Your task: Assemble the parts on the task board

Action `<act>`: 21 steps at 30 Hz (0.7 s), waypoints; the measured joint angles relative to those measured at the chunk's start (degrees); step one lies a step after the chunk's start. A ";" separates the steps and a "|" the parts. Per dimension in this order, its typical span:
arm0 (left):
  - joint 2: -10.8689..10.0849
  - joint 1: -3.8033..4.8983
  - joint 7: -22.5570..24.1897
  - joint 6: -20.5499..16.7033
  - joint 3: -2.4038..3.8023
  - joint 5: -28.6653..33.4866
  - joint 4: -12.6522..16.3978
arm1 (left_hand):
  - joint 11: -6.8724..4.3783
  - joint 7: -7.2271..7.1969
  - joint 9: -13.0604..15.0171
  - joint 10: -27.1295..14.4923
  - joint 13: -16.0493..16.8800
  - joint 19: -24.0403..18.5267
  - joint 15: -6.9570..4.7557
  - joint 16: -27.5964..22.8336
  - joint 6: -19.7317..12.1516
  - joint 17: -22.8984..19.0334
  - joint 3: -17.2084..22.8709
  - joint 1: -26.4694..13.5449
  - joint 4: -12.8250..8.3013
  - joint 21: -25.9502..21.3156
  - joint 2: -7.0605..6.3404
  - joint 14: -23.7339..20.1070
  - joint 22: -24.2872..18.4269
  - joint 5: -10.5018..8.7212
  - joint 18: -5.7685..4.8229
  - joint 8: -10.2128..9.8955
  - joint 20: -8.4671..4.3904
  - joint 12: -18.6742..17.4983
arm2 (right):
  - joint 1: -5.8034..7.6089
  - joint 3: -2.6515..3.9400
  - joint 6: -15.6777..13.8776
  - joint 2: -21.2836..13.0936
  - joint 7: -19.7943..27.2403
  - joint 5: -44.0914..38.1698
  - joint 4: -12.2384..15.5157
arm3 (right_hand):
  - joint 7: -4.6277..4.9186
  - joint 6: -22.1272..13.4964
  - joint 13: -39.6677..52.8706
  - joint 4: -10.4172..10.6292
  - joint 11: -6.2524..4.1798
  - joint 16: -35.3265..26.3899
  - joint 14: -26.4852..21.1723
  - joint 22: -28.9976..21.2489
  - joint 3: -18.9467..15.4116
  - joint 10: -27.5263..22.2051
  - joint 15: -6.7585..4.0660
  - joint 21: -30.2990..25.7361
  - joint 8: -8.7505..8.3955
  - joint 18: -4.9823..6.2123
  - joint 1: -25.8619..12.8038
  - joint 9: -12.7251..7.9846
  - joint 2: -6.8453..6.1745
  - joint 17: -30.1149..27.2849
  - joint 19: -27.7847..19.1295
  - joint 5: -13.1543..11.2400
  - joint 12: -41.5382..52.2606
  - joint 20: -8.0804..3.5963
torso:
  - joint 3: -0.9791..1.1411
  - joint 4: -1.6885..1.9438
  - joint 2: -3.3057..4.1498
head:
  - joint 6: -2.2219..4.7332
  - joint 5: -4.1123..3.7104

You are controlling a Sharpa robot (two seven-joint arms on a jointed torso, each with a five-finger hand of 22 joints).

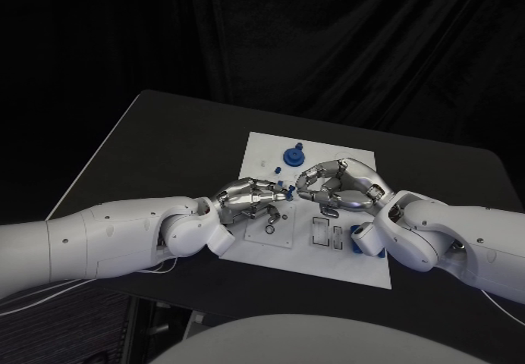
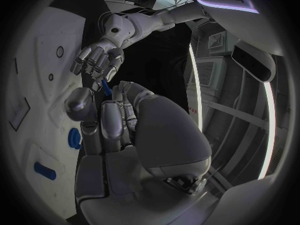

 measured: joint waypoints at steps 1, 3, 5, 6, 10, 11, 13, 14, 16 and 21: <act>0.00 0.00 -0.21 -0.18 0.00 0.00 0.02 | 0.00 0.09 0.00 0.00 0.00 0.00 0.00 0.00 -0.09 0.00 0.31 0.00 0.00 0.00 0.00 0.00 -0.07 -0.04 0.00 0.00 0.00 0.00 | 0.00 0.00 -0.40 -0.05 0.03 -0.37 0.03 | 0.02 -0.20 0.00 0.06 0.09 0.00 0.00 0.00 -0.06 -0.09 0.00 0.00 0.00 0.00 0.00 -0.10 0.00 0.00 0.00 -0.23 0.00 0.00 | 0.00 0.01 0.00 | 0.00 -0.05; 0.00 0.00 -0.65 -0.53 0.00 0.00 0.05 | 0.00 0.18 0.00 0.00 0.00 0.00 0.00 0.00 -0.19 0.00 0.44 -0.16 -0.01 0.00 -0.15 0.00 -0.07 -0.11 0.00 0.00 0.00 0.00 | 0.00 0.00 -1.42 -0.16 0.08 -1.25 0.07 | 0.14 -0.73 0.00 0.16 -0.01 0.00 0.09 0.00 -0.16 -0.59 0.09 0.00 -0.28 0.00 -0.24 -0.54 -0.24 0.07 -0.21 -0.23 0.00 0.21 | 0.00 0.02 -0.02 | 0.00 -0.07; -0.03 0.00 -0.97 -0.79 0.00 0.01 0.08 | 0.00 0.19 0.00 0.00 0.00 -0.06 0.00 0.00 -0.19 0.00 0.44 -0.35 0.00 0.00 -0.35 0.00 -0.15 -0.11 -0.01 0.00 0.01 0.00 | 0.00 0.00 -2.43 -0.26 0.08 -2.13 0.08 | 0.35 -0.94 0.00 0.23 0.23 0.00 0.02 0.00 -0.23 -1.01 0.39 0.00 -0.39 0.00 -0.31 -1.04 -0.30 0.13 -0.21 -0.30 0.12 0.21 | 0.00 0.02 -0.03 | 0.00 -0.08; -0.05 0.00 -1.16 -0.91 0.00 0.01 0.10 | 0.00 0.19 0.00 0.00 0.00 -0.38 0.00 0.00 -0.19 0.00 0.44 -0.38 0.00 0.00 -0.38 0.00 -0.21 -0.11 -0.01 0.00 -0.02 0.00 | 0.00 0.00 -3.10 -0.35 0.06 -2.79 0.08 | 0.35 -1.44 0.00 0.39 0.32 0.06 -0.02 0.00 -0.39 -1.51 0.43 -0.12 -0.84 0.00 -0.31 -1.50 -0.30 0.13 -0.44 -0.52 0.27 0.43 | 0.00 0.02 -0.03 | 0.00 -0.08; -0.12 0.00 -1.73 -1.13 0.00 0.01 0.18 | 0.00 0.20 0.00 0.00 0.00 -0.41 0.00 0.00 -0.20 0.00 0.45 -0.52 0.00 0.00 -0.53 0.00 -0.32 -0.13 -0.01 0.00 0.01 0.00 | 0.00 0.00 -4.78 -0.61 -0.36 -5.40 -0.05 | 0.99 -2.81 0.03 0.39 0.90 0.23 -0.52 0.00 -0.39 -3.19 0.94 -1.00 -2.73 -0.01 -0.49 -4.30 -0.56 0.03 -1.18 -0.55 0.87 0.78 | 0.01 0.02 -0.03 | 0.00 -0.03; -0.13 0.00 -1.85 -1.13 0.00 0.01 0.20 | 0.00 0.20 0.00 0.00 0.00 -0.41 0.00 0.00 -0.20 0.00 0.45 -0.53 0.00 0.00 -0.52 0.00 -0.34 -0.11 0.00 0.00 0.01 0.00 | 0.00 0.00 -5.01 -0.64 -0.58 -6.05 -0.09 | 1.17 -3.41 0.05 0.48 1.12 0.23 -0.62 -0.01 -0.26 -3.60 1.03 -1.00 -3.52 -0.01 -0.10 -5.45 -0.96 0.03 -1.33 0.25 1.15 0.92 | 0.01 0.02 -0.03 | 0.00 -0.01; -0.16 0.00 -2.07 -1.13 0.00 0.02 0.24 | 0.00 0.28 0.00 0.00 0.00 -0.41 0.00 0.00 -0.29 0.00 0.85 -0.53 -0.07 0.00 -0.53 0.00 -0.38 0.03 0.00 0.00 0.01 0.00 | 0.00 0.00 -5.35 -0.70 -1.31 -7.62 -0.19 | 1.81 -4.86 -0.18 0.08 1.78 0.23 -1.19 -0.01 1.38 -5.22 1.60 -2.11 -5.92 -0.01 0.56 -8.53 -1.62 -0.39 -2.18 4.00 1.16 1.35 | 0.01 0.02 -0.03 | 0.00 0.01; -0.17 0.00 -2.16 -1.13 0.00 0.02 0.26 | 0.00 0.29 0.00 0.00 0.00 -0.41 0.00 0.00 -0.29 0.00 0.86 -0.53 -0.07 0.00 -0.53 0.00 -0.38 0.14 -0.01 0.00 0.01 0.00 | 0.00 0.00 -5.42 -0.70 -1.70 -8.31 -0.23 | 1.93 -4.86 -0.44 0.05 2.16 0.23 -1.45 -0.01 2.05 -5.85 1.86 -2.21 -6.84 -0.01 0.48 -10.12 -1.71 -0.56 -2.49 4.66 1.16 1.65 | 0.01 0.02 -0.03 | 0.00 0.01; -0.17 0.00 -2.35 -1.10 0.00 0.02 0.28 | 0.00 0.30 0.00 0.00 0.00 -0.41 0.00 0.00 -0.30 0.00 0.94 -0.68 -0.15 0.00 -0.68 0.00 -0.38 0.14 0.00 0.00 0.01 0.00 | 0.00 0.00 -5.47 -0.70 -2.77 -9.80 -0.31 | 2.23 -4.56 -0.87 -0.01 2.52 0.20 -1.88 -0.01 2.74 -7.10 2.29 -3.11 -7.98 0.00 0.04 -12.23 -2.15 -1.11 -3.20 4.89 0.60 1.96 | 0.01 0.01 -0.02 | 0.00 0.00; -0.17 0.00 -2.70 -0.97 0.00 0.03 0.30 | 0.00 0.30 0.00 0.00 0.00 -0.41 0.00 0.00 -0.50 0.00 1.01 -0.68 -0.22 0.00 -0.68 0.00 -0.44 0.15 -0.01 0.01 0.01 0.00 | 0.00 0.00 -5.24 -0.43 -6.34 -13.59 -0.70 | 2.40 -4.39 -1.86 0.26 3.28 -3.93 -5.22 -0.01 3.08 -10.25 3.23 -7.09 -9.80 0.93 -0.87 -15.82 -3.05 -6.81 -5.80 3.27 -0.24 2.71 | 0.01 0.02 -0.03 | 0.00 -0.20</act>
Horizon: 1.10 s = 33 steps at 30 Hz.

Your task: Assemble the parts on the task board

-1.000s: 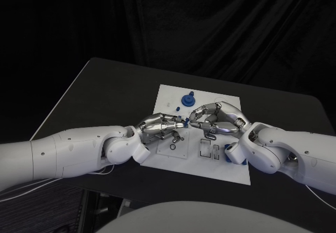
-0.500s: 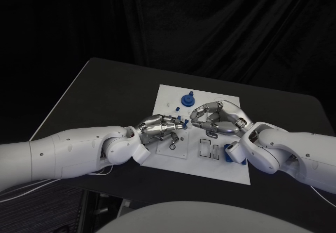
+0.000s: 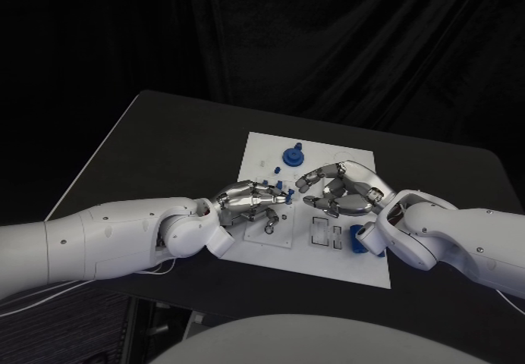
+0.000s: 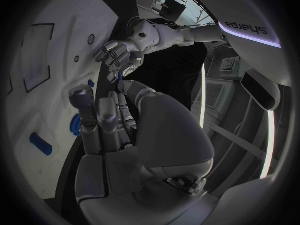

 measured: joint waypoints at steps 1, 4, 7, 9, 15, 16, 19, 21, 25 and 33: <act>0.01 0.00 -0.06 0.03 0.00 0.00 0.00 | 0.00 -0.09 0.00 0.00 0.00 0.00 0.00 0.00 -0.10 0.00 0.01 -0.14 0.00 0.00 -0.15 0.00 0.00 0.00 0.00 0.00 0.00 0.00 | 0.00 0.00 0.09 0.09 -0.63 -0.54 -0.10 | 0.00 0.00 -0.08 0.29 0.03 -0.25 -0.28 0.00 -0.29 -0.44 0.12 -0.35 -0.10 0.00 -0.20 -0.51 -0.20 -0.50 -0.21 -0.70 0.00 0.21 | 0.00 0.01 0.00 | 0.00 -0.01; 0.04 0.00 -0.19 0.13 0.00 0.00 0.00 | 0.00 0.00 0.00 0.00 0.00 -0.44 0.00 0.00 -0.20 0.00 0.03 -0.15 -0.03 0.00 -0.14 0.00 -0.12 0.00 0.00 0.45 -0.02 0.00 | 0.00 0.00 0.36 0.33 -2.14 -1.71 -0.33 | 0.00 0.00 -0.21 0.73 0.17 -0.25 -0.29 0.00 -0.73 -0.60 0.13 -0.46 -0.36 0.00 -0.55 -1.60 -0.21 -1.05 -0.25 -1.99 0.00 0.25 | 0.00 0.04 -0.01 | 0.00 -0.08; 0.07 0.00 -0.37 0.29 0.00 0.01 0.00 | 0.00 0.10 0.00 0.00 0.00 -0.52 0.00 0.00 -0.31 0.00 0.09 -0.15 -0.09 0.00 -0.15 0.00 -0.16 0.00 0.00 0.56 -0.09 0.00 | 0.00 0.00 0.77 0.66 -3.62 -2.78 -0.59 | 0.26 0.38 -0.35 1.60 0.17 -0.25 -0.29 0.00 -1.09 -0.59 0.13 -0.46 -0.64 0.00 -1.57 -2.60 0.02 -1.41 -0.25 -2.70 0.33 0.25 | -0.01 0.06 -0.01 | 0.00 -0.21; 0.11 0.00 -0.52 0.41 0.00 0.01 0.00 | 0.00 0.12 0.00 0.00 0.00 -0.52 0.00 0.00 -0.32 0.00 0.09 -0.23 -0.09 0.00 -0.23 0.00 -0.23 0.00 0.00 0.77 -0.10 0.00 | 0.00 0.00 1.04 0.90 -4.35 -3.27 -0.74 | 0.29 0.92 -0.63 2.78 -0.02 -0.19 -0.29 0.00 -1.64 -0.89 0.13 -0.46 -0.64 -0.01 -2.61 -3.53 0.57 -1.87 -0.25 -3.12 0.51 0.25 | -0.01 0.06 -0.01 | 0.00 -0.27; 0.19 0.00 -0.98 0.90 0.00 0.01 0.08 | 0.00 0.20 0.00 0.00 0.00 -0.93 0.00 0.00 -0.40 0.00 0.39 -0.29 -0.10 0.00 -0.29 0.00 -0.42 -0.01 0.00 0.99 -0.10 0.00 | 0.00 -0.01 1.31 1.43 -5.28 -3.93 -0.91 | 0.29 0.92 -1.13 3.63 0.08 0.44 -0.28 0.00 -2.20 -1.10 0.13 -0.16 -1.11 -0.01 -3.27 -4.82 0.71 -2.09 -0.25 -3.71 0.88 0.25 | -0.01 0.04 -0.04 | 0.00 -0.31; 0.19 0.00 -1.06 0.99 0.00 0.01 0.08 | 0.00 0.20 0.00 0.00 0.00 -0.93 0.00 0.00 -0.40 0.00 0.39 -0.29 -0.10 0.00 -0.29 0.00 -0.42 -0.01 0.00 0.99 -0.10 0.00 | 0.00 -0.01 1.31 1.49 -5.32 -3.99 -0.94 | 0.29 0.92 -1.20 3.69 0.08 0.43 -0.28 0.00 -2.27 -1.10 0.13 -0.11 -1.23 -0.01 -3.27 -5.02 0.71 -2.16 -0.25 -3.79 0.89 0.25 | -0.01 0.04 -0.04 | 0.00 -0.31; 0.19 0.00 -1.32 1.21 0.00 0.01 0.09 | 0.00 0.20 0.00 0.00 0.00 -0.93 0.00 0.00 -0.40 0.00 0.39 -0.28 -0.10 0.00 -0.28 0.00 -0.42 -0.01 0.00 0.99 -0.10 0.00 | 0.00 -0.01 1.26 1.56 -5.35 -4.11 -1.00 | 0.29 0.92 -1.39 3.69 0.08 0.43 -0.28 0.00 -2.27 -1.10 0.13 -0.11 -1.51 -0.02 -3.27 -5.52 0.71 -2.42 -0.25 -4.07 0.88 0.25 | -0.02 0.04 -0.03 | 0.00 -0.37; 0.19 0.00 -1.48 1.33 0.00 0.01 0.10 | 0.00 0.19 0.00 0.00 0.00 -0.93 0.00 0.00 -0.40 0.00 0.39 -0.28 -0.10 0.00 -0.28 0.00 -0.42 -0.02 0.00 0.99 -0.10 0.00 | 0.00 -0.01 1.21 1.56 -5.35 -4.11 -1.07 | 0.23 0.72 -1.57 3.70 0.06 0.43 -0.28 0.00 -2.27 -1.07 0.13 -0.11 -1.58 -0.02 -3.27 -5.90 0.71 -2.56 -0.25 -4.38 0.89 0.25 | -0.02 0.04 -0.03 | 0.00 -0.37; 0.18 0.00 -1.74 1.60 0.00 0.01 0.12 | 0.00 0.19 0.00 0.00 0.00 -0.93 0.00 0.00 -0.39 0.00 0.38 -0.28 -0.09 0.00 -0.28 0.00 -0.42 -0.03 0.00 0.99 -0.10 0.00 | 0.00 0.00 1.14 1.56 -5.27 -4.02 -1.16 | 0.19 0.39 -1.83 4.08 0.06 0.82 -0.28 0.00 -2.66 -0.65 0.12 -0.11 -1.81 -0.02 -3.27 -6.47 0.71 -2.61 -0.25 -4.82 0.88 0.25 | -0.02 0.08 -0.04 | 0.00 -0.36; 0.36 0.00 -2.16 2.07 0.00 0.02 0.08 | 0.00 0.19 0.00 0.00 0.00 -0.93 0.00 0.00 -0.39 0.00 0.53 -0.24 -0.25 0.00 -0.23 0.00 -0.42 -0.05 0.00 0.99 -0.10 0.00 | 0.00 0.01 1.16 1.54 -4.82 -2.75 -1.16 | 0.19 0.39 -2.28 4.56 -0.11 0.83 -0.28 0.00 -3.14 0.00 0.12 0.13 -1.85 -0.02 -3.53 -7.20 0.94 -2.81 -0.03 -5.57 1.12 0.47 | -0.02 0.07 -0.07 | 0.00 -0.30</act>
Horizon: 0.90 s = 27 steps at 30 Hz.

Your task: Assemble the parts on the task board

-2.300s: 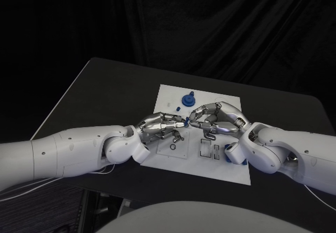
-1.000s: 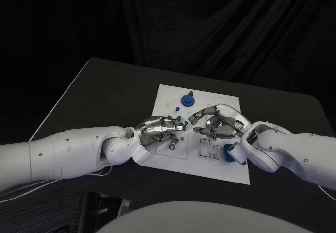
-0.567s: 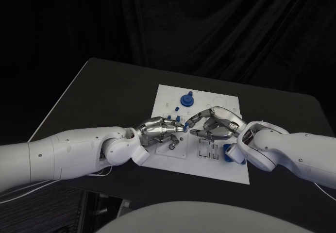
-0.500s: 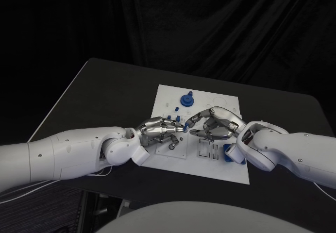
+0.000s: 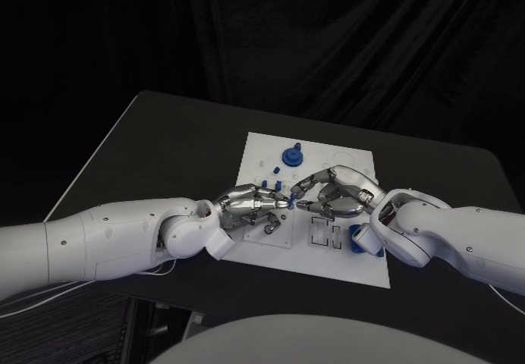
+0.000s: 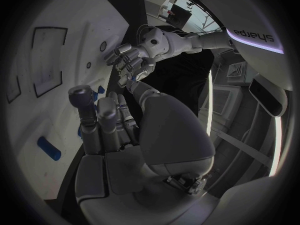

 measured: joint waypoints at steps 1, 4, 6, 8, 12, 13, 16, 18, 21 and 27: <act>0.01 0.00 -0.04 0.03 0.00 0.00 0.00 | 0.00 0.00 0.00 0.00 0.00 0.00 0.00 0.00 0.00 0.00 0.00 0.03 0.00 0.00 0.03 0.00 0.00 -0.11 0.00 0.00 0.00 0.00 | 0.00 0.00 0.01 -0.01 0.10 0.19 0.01 | 0.00 0.00 -0.06 0.00 0.18 0.22 0.00 0.00 0.00 0.18 0.00 0.00 0.00 0.00 -0.22 -0.08 -0.22 0.00 0.00 -0.21 0.00 0.00 | 0.00 -0.01 0.00 | 0.00 0.01; 0.01 0.00 -0.17 0.15 0.00 0.00 -0.02 | 0.00 0.00 0.00 0.00 0.00 0.00 0.00 0.00 0.00 0.00 0.16 0.03 0.16 0.00 0.03 0.00 0.00 -0.21 -0.01 0.00 0.00 0.00 | 0.00 0.00 0.05 -0.03 0.46 0.82 0.11 | 0.00 0.00 -0.13 0.00 0.02 0.26 0.00 0.00 0.00 0.34 0.00 0.22 0.00 -0.01 -0.21 -0.23 -0.21 -0.16 0.00 -0.49 0.01 0.00 | 0.00 -0.03 0.03 | 0.00 0.01; -0.02 0.00 -0.22 0.23 0.00 0.00 -0.02 | 0.00 0.00 0.00 0.00 0.00 0.00 0.00 0.00 0.00 0.00 0.16 0.03 0.16 0.00 0.03 0.00 0.00 -0.14 0.00 0.00 0.00 0.00 | 0.00 0.01 0.07 -0.05 0.75 1.19 0.19 | 0.00 0.00 -0.35 0.12 -0.01 0.26 0.00 0.03 -0.34 0.78 0.00 0.59 0.00 0.00 -0.21 -0.45 -0.21 -0.19 0.40 -1.03 0.01 -0.06 | 0.01 -0.03 0.05 | 0.00 -0.01; -0.04 0.00 -0.26 0.28 0.00 0.00 -0.03 | 0.00 0.00 0.00 0.00 0.00 0.00 0.00 0.00 0.00 0.00 0.16 0.03 0.16 0.00 0.03 0.00 0.01 0.02 0.00 0.00 0.00 0.00 | 0.00 0.01 0.10 -0.06 0.99 1.46 0.26 | 0.00 0.00 -0.59 0.16 -0.18 0.48 0.01 0.05 -0.66 0.95 0.00 0.59 0.00 0.00 -0.21 -0.70 -0.21 -0.30 0.52 -1.54 0.05 -0.11 | 0.02 -0.04 0.07 | 0.00 -0.03; -0.05 0.00 -0.41 0.41 0.00 0.00 -0.05 | 0.00 0.00 0.00 0.00 0.00 0.00 0.00 0.00 0.00 0.00 0.16 0.03 0.16 0.00 0.03 0.00 0.01 0.03 0.00 0.00 0.00 0.00 | 0.00 0.01 0.22 -0.05 1.53 1.99 0.34 | 0.00 0.00 -0.76 0.22 -0.03 0.48 0.01 0.04 -0.72 1.18 0.00 0.59 0.00 0.00 -0.21 -0.91 -0.21 -0.42 0.52 -1.98 0.05 -0.11 | 0.02 -0.04 0.09 | 0.00 -0.07; -0.04 -0.01 -0.46 0.44 0.00 0.00 -0.05 | 0.00 0.00 0.00 0.00 0.00 0.00 0.00 0.00 0.00 0.00 0.16 0.03 0.16 0.00 0.03 0.00 0.01 0.03 0.00 0.00 0.00 0.00 | 0.00 0.01 0.29 -0.05 1.68 2.13 0.35 | 0.00 0.00 -0.84 0.22 -0.15 0.48 0.01 0.04 -0.72 1.30 -0.01 0.59 0.00 0.00 -0.21 -0.98 -0.21 -0.47 0.52 -1.98 0.05 -0.11 | 0.02 -0.04 0.09 | 0.00 -0.07; -0.02 -0.01 -0.58 0.52 0.00 0.00 -0.08 | 0.00 0.00 0.00 0.00 0.00 0.00 0.00 0.00 0.00 0.00 0.16 0.03 0.16 0.00 0.03 0.00 -0.05 0.03 0.00 0.00 0.00 0.00 | 0.00 0.01 0.48 -0.02 2.01 2.37 0.39 | 0.00 0.00 -0.97 0.18 -0.24 0.48 0.01 0.04 -0.76 1.39 -0.01 0.82 0.00 -0.01 -0.19 -1.11 -0.19 -0.53 0.52 -2.21 0.05 -0.11 | 0.03 -0.04 0.09 | 0.00 -0.09; -0.02 -0.01 -0.64 0.59 0.00 0.00 -0.09 | 0.00 0.00 0.00 0.00 0.00 0.00 0.00 0.00 0.00 0.00 0.15 0.03 0.16 0.00 0.03 0.00 -0.05 0.03 0.00 0.00 0.00 0.00 | 0.00 0.01 0.68 -0.01 2.24 2.54 0.45 | 0.00 0.00 -1.14 0.07 -0.24 0.48 0.01 0.04 -0.88 1.39 -0.01 0.88 0.24 0.00 0.07 -1.27 0.07 -0.68 0.64 -2.36 0.05 -0.23 | 0.03 -0.05 0.08 | 0.00 -0.09; -0.02 -0.01 -0.70 0.68 0.00 0.00 -0.10 | 0.00 0.00 0.00 0.00 0.00 0.00 0.00 0.00 0.00 0.00 0.15 0.03 0.16 0.00 0.03 0.00 -0.05 0.03 0.00 0.00 0.00 0.00 | 0.00 0.01 0.92 -0.01 2.50 2.69 0.52 | 0.05 0.05 -1.23 0.06 -0.24 0.59 0.01 0.04 -0.88 1.80 -0.01 0.88 0.24 -0.01 0.26 -1.35 0.26 -0.68 0.73 -2.36 0.05 -0.32 | 0.03 -0.07 0.08 | 0.00 -0.09; -0.03 -0.01 -0.89 0.85 0.00 0.01 -0.09 | 0.00 0.00 0.00 0.00 0.00 0.00 0.00 0.00 0.00 0.00 0.15 0.03 0.16 0.00 0.02 0.00 -0.04 0.03 0.00 0.00 0.00 0.00 | 0.00 0.01 1.49 0.04 2.86 2.94 0.57 | 0.00 0.42 -1.50 0.06 -0.29 0.70 0.01 0.04 -0.88 2.16 -0.01 1.14 0.47 -0.01 0.48 -1.63 0.48 -0.74 0.73 -2.63 0.05 -0.32 | 0.03 -0.06 0.08 | 0.00 -0.16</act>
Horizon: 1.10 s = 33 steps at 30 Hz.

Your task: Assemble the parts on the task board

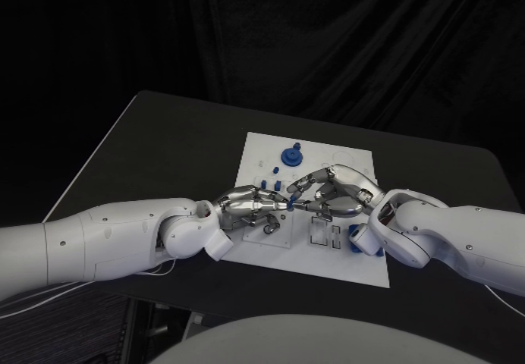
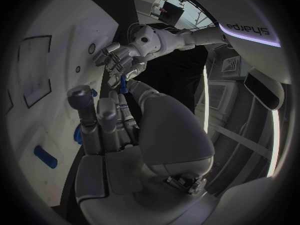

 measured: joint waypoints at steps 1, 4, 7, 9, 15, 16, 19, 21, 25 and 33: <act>0.00 0.00 -0.03 0.02 0.00 0.00 0.01 | 0.00 0.00 0.00 0.00 0.00 0.00 0.00 0.00 0.00 0.00 0.00 0.00 0.00 0.00 0.00 0.00 0.00 0.00 0.00 0.00 0.00 0.00 | 0.00 0.00 0.08 0.01 0.02 0.02 0.00 | 0.12 0.12 -0.06 0.00 0.00 0.00 0.00 0.00 0.00 0.00 0.00 0.00 0.02 0.00 0.13 0.00 0.13 -0.04 0.00 0.00 0.00 0.00 | 0.00 0.01 0.00 | 0.00 -0.03; 0.00 0.00 -0.14 0.08 0.00 0.00 0.04 | 0.00 0.00 0.00 0.00 0.00 0.00 0.00 0.00 0.00 0.00 0.00 0.00 0.00 0.00 0.00 0.00 0.00 -0.01 0.00 0.00 0.00 0.00 | 0.00 0.00 0.36 0.12 0.04 0.09 -0.11 | 0.07 0.35 -0.23 -0.03 -0.18 0.02 0.04 0.00 0.03 0.22 -0.04 0.00 0.04 0.00 0.39 -0.14 0.39 -0.10 0.00 0.00 0.00 0.00 | 0.00 0.01 0.00 | 0.00 -0.04; 0.00 0.00 -0.20 0.14 0.00 0.00 0.07 | 0.00 0.00 0.00 0.00 0.00 0.00 0.00 0.00 0.00 0.00 -0.01 0.00 0.00 0.00 0.00 0.00 0.00 -0.01 0.00 0.00 0.00 0.00 | 0.00 0.00 0.66 0.17 0.04 0.14 -0.19 | 0.09 0.75 -0.61 -0.32 -0.21 0.19 0.22 0.00 0.33 0.61 -0.22 0.00 0.31 0.00 0.68 -0.43 0.68 -0.30 0.21 0.24 -0.24 -0.20 | 0.00 0.01 0.00 | 0.00 -0.05; 0.00 0.00 -0.25 0.18 0.00 0.00 0.07 | 0.00 0.00 0.00 0.00 0.00 0.00 0.00 0.00 0.00 0.00 -0.01 0.00 0.00 0.00 0.00 0.00 0.00 -0.02 0.00 0.00 0.00 0.00 | 0.00 0.00 0.86 0.21 0.03 0.15 -0.24 | -0.10 0.93 -0.86 -0.58 -0.20 0.20 0.22 -0.01 0.58 0.61 -0.22 0.00 0.31 -0.01 0.93 -0.61 0.89 -0.48 0.21 0.91 -0.34 -0.21 | -0.01 0.00 0.00 | 0.00 -0.05; -0.03 0.00 -0.40 0.32 0.00 0.00 0.12 | 0.00 0.00 0.00 0.00 0.00 0.00 0.00 0.00 0.00 0.00 0.15 -0.01 0.16 0.00 -0.01 0.00 0.00 -0.12 0.00 0.00 0.00 -0.19 | 0.00 0.00 1.44 0.32 -0.05 0.20 -0.33 | -0.10 1.79 -1.63 -1.29 -0.30 0.19 0.22 -0.01 1.29 1.17 -0.22 0.00 0.58 -0.01 1.79 -1.15 1.15 -0.84 0.21 2.38 -1.12 -0.20 | -0.01 0.00 0.00 | 0.00 -0.14; -0.03 0.00 -0.43 0.34 0.00 0.00 0.13 | 0.00 0.00 0.00 0.00 0.00 0.00 0.00 0.00 0.00 0.00 0.15 -0.01 0.16 0.00 -0.01 0.00 0.00 -0.12 0.00 0.00 0.00 -0.24 | 0.00 0.00 1.53 0.34 -0.06 0.21 -0.34 | -0.20 2.06 -1.74 -1.45 -0.26 0.19 0.22 -0.01 1.45 1.39 -0.22 0.00 0.68 -0.01 1.91 -1.24 1.26 -0.91 0.21 2.77 -1.12 -0.20 | -0.01 0.01 0.00 | 0.00 -0.15; -0.04 0.00 -0.50 0.41 0.01 0.00 0.14 | 0.00 0.00 0.00 0.00 0.00 0.00 0.00 0.00 0.00 0.00 0.15 -0.09 0.17 0.00 -0.08 0.00 0.01 -0.01 0.00 0.00 0.00 -0.24 | 0.00 0.00 1.70 0.36 -0.06 0.22 -0.39 | -0.32 2.80 -2.09 -1.75 -0.36 0.25 0.22 -0.01 1.75 1.89 -0.22 0.00 1.15 -0.01 2.16 -1.30 1.06 -1.02 0.21 3.43 -1.35 -0.20 | -0.02 0.01 0.00 | 0.00 -0.16; -0.04 0.00 -0.54 0.46 0.01 0.00 0.14 | 0.00 0.00 0.00 0.00 0.00 0.00 0.00 0.00 0.00 0.00 0.15 -0.24 0.17 0.00 -0.24 0.00 0.01 0.16 -0.01 0.00 0.00 -0.24 | 0.00 0.00 1.78 0.36 -0.06 0.23 -0.45 | -0.51 3.60 -2.37 -2.09 -0.57 0.63 0.02 -0.01 2.09 2.54 -0.43 0.34 1.59 -0.01 2.60 -1.30 1.22 -1.02 0.27 4.10 -1.35 -0.26 | -0.02 0.01 0.00 | 0.00 -0.16; -0.05 -0.01 -0.60 0.53 0.01 0.00 0.15 | 0.00 0.00 0.00 0.00 0.00 0.00 0.00 0.00 0.00 0.00 0.32 -0.39 0.00 0.00 -0.38 0.00 0.01 0.16 0.00 0.00 0.00 -0.24 | 0.00 0.00 1.83 0.34 -0.03 0.24 -0.55 | -1.01 5.56 -2.80 -2.69 -1.08 0.63 0.23 -0.01 2.69 4.05 -0.63 0.62 2.83 -0.01 2.95 -1.12 1.57 -1.08 0.51 4.94 -1.34 -0.51 | -0.02 0.01 0.01 | 0.00 -0.16; -0.06 -0.01 -0.68 0.64 0.03 0.01 0.12 | 0.00 0.00 0.00 0.00 0.00 -0.20 0.00 0.00 0.00 0.00 0.32 -0.38 0.00 0.00 -0.38 0.00 -0.03 0.16 0.00 0.00 0.20 -0.24 | 0.00 0.00 1.77 0.17 0.06 0.25 -0.59 | -1.71 7.45 -3.36 -3.35 -1.70 1.52 0.94 -0.02 2.72 6.51 -1.35 2.12 4.04 -0.01 2.95 -0.47 1.57 -0.84 1.26 4.93 -1.56 -1.26 | -0.02 0.01 0.01 | 0.00 -0.20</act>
